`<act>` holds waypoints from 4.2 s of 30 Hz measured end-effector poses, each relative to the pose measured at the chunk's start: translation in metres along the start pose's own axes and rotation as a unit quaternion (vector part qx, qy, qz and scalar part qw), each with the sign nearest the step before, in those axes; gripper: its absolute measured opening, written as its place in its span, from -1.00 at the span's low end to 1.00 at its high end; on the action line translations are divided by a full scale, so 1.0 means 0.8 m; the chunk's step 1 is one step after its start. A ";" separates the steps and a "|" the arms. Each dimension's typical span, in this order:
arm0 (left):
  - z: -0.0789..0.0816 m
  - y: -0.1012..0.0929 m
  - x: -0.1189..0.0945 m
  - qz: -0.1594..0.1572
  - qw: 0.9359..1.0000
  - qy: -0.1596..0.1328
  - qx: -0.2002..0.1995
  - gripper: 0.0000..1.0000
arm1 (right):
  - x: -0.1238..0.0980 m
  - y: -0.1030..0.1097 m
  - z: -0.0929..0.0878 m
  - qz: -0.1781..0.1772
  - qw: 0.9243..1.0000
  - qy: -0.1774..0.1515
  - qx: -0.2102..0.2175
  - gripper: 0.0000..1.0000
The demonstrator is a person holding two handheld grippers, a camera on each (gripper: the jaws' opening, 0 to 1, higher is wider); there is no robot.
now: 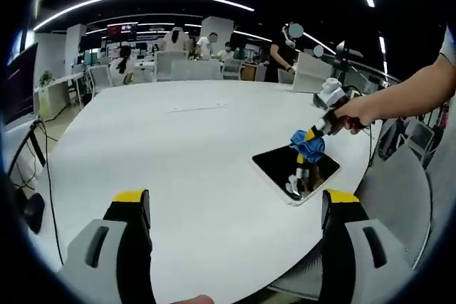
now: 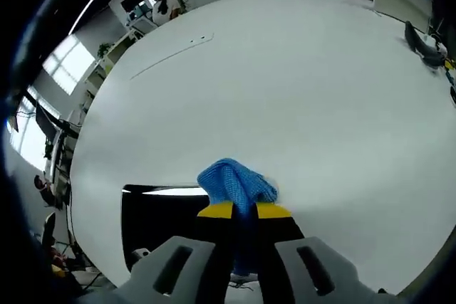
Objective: Wipe the mirror surface with the cleaning cloth until all visible marks leave the cleaned area.
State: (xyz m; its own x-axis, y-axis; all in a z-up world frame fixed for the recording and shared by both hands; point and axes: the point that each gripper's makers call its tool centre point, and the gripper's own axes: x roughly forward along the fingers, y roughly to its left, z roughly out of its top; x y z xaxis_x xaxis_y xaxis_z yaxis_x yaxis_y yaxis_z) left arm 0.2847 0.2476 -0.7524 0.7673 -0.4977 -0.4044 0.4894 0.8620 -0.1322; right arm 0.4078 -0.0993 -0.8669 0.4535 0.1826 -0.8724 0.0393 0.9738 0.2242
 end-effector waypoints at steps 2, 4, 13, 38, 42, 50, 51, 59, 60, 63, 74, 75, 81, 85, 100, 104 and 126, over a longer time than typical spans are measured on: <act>0.004 -0.002 0.001 -0.003 1.000 -0.006 -0.005 0.98 | 0.002 0.007 0.000 0.005 1.000 0.002 0.006 -0.93; 0.005 -0.004 0.002 -0.007 1.000 -0.004 -0.003 0.98 | 0.005 0.015 0.000 0.007 1.000 0.003 0.003 -0.93; 0.004 -0.011 0.002 -0.014 1.000 -0.003 -0.006 0.98 | 0.013 0.059 -0.005 0.021 1.000 0.005 -0.016 -0.93; -0.013 -0.034 0.008 -0.041 0.999 0.016 -0.007 0.98 | 0.038 0.171 -0.013 0.067 0.997 0.025 -0.043 -0.93; -0.018 -0.033 0.006 -0.043 0.999 0.022 -0.002 0.98 | 0.044 0.181 -0.012 0.071 0.996 0.027 -0.041 -0.93; -0.022 -0.033 0.005 -0.044 0.999 0.030 -0.004 0.98 | 0.050 0.203 -0.014 0.068 0.994 0.030 -0.075 -0.93; -0.021 -0.033 0.005 -0.044 0.999 0.030 -0.004 0.98 | 0.050 0.200 -0.014 0.060 0.995 0.030 -0.079 -0.93; -0.012 -0.032 0.006 -0.042 0.999 0.020 -0.005 0.98 | 0.043 0.196 -0.018 0.066 0.996 0.028 -0.060 -0.93; -0.012 -0.032 0.007 -0.041 0.999 0.020 -0.005 0.98 | 0.043 0.196 -0.019 0.067 0.996 0.028 -0.055 -0.94; -0.014 -0.034 0.008 -0.041 0.999 0.021 -0.006 0.98 | 0.038 0.197 -0.025 0.069 0.996 0.030 -0.055 -0.94; -0.005 -0.036 0.011 -0.021 1.000 0.014 -0.010 0.98 | 0.033 0.198 -0.044 0.076 0.994 0.042 -0.061 -0.94; -0.005 -0.035 0.011 -0.019 1.000 0.014 -0.011 0.98 | 0.033 0.199 -0.045 0.077 0.994 0.042 -0.063 -0.94; -0.008 -0.043 0.010 -0.025 1.000 0.019 -0.001 0.98 | 0.030 0.198 -0.052 0.079 0.994 0.041 -0.062 -0.94; -0.008 -0.045 0.011 -0.029 0.999 0.019 0.004 0.98 | 0.024 0.198 -0.063 0.078 0.994 0.043 -0.056 -0.94; -0.003 -0.060 0.005 -0.042 0.999 0.008 0.005 0.98 | 0.021 0.196 -0.074 0.076 0.995 0.034 -0.063 -0.93; -0.002 -0.060 0.002 -0.041 0.999 0.006 0.002 0.98 | 0.019 0.196 -0.075 0.076 0.994 0.034 -0.067 -0.93; 0.002 -0.060 0.002 -0.032 0.999 0.001 -0.003 0.98 | 0.012 0.186 -0.075 0.077 0.993 0.039 -0.080 -0.93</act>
State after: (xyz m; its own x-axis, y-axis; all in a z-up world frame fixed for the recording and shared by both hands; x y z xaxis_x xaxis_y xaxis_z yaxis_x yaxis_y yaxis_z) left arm 0.2632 0.2054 -0.7458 0.7330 -0.5519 -0.3975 0.5355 0.8286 -0.1630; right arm 0.3644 0.0558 -0.8678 0.3722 0.3354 -0.8654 -0.1704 0.9413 0.2915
